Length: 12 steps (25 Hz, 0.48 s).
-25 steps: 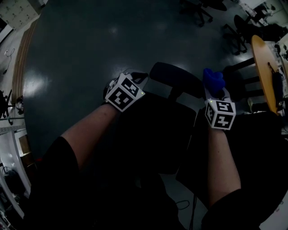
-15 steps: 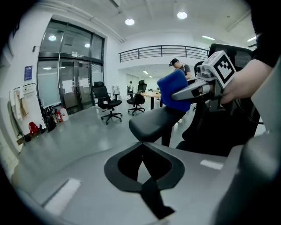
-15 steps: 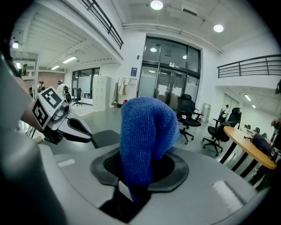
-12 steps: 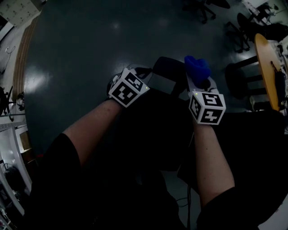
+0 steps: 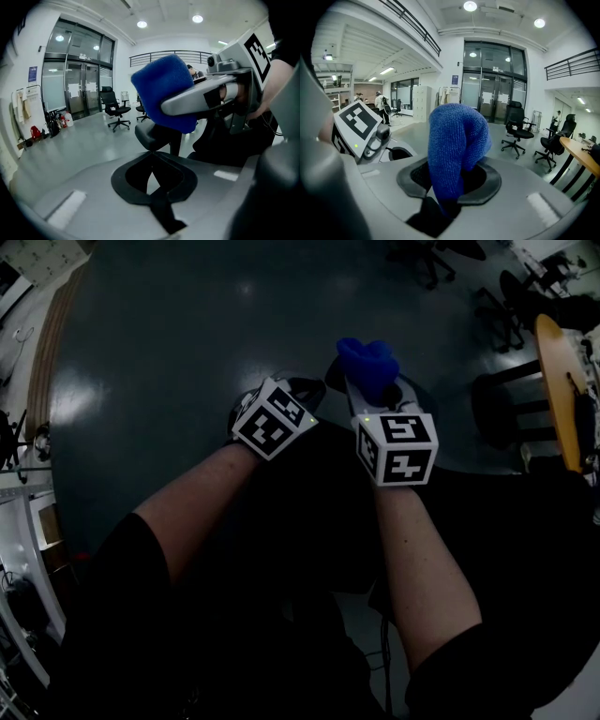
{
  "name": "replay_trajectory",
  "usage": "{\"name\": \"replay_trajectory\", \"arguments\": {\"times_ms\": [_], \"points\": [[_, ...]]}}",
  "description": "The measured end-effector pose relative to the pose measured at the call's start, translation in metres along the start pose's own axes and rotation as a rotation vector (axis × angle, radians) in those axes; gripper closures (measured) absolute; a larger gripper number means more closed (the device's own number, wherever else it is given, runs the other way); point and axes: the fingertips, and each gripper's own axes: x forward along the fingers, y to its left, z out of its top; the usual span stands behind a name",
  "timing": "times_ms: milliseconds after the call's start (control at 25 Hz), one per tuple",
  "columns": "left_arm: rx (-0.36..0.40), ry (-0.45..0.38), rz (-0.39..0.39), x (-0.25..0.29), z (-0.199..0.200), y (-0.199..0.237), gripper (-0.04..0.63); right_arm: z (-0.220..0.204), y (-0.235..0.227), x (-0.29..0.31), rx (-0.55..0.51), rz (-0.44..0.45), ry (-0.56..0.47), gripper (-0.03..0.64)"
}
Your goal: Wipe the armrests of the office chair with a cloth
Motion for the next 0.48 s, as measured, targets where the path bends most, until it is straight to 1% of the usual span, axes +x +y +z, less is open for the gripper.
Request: {"name": "replay_trajectory", "arguments": {"times_ms": [80,200,360,480], "points": [[-0.003,0.000,0.003,-0.003,-0.001,0.000,0.577,0.004,0.015,0.004,-0.013,0.031,-0.002,0.482],[-0.035,0.021,-0.001,-0.009,-0.016,-0.003,0.576,0.009,0.038,0.006,-0.027,0.075,-0.013,0.483],[-0.082,0.022,-0.002,-0.026,-0.026,-0.010,0.577,0.017,0.063,-0.003,-0.032,0.113,-0.042,0.483],[-0.095,0.029,-0.008,-0.043,-0.035,-0.021,0.577,0.018,0.081,-0.015,-0.030,0.142,-0.046,0.483]]}}
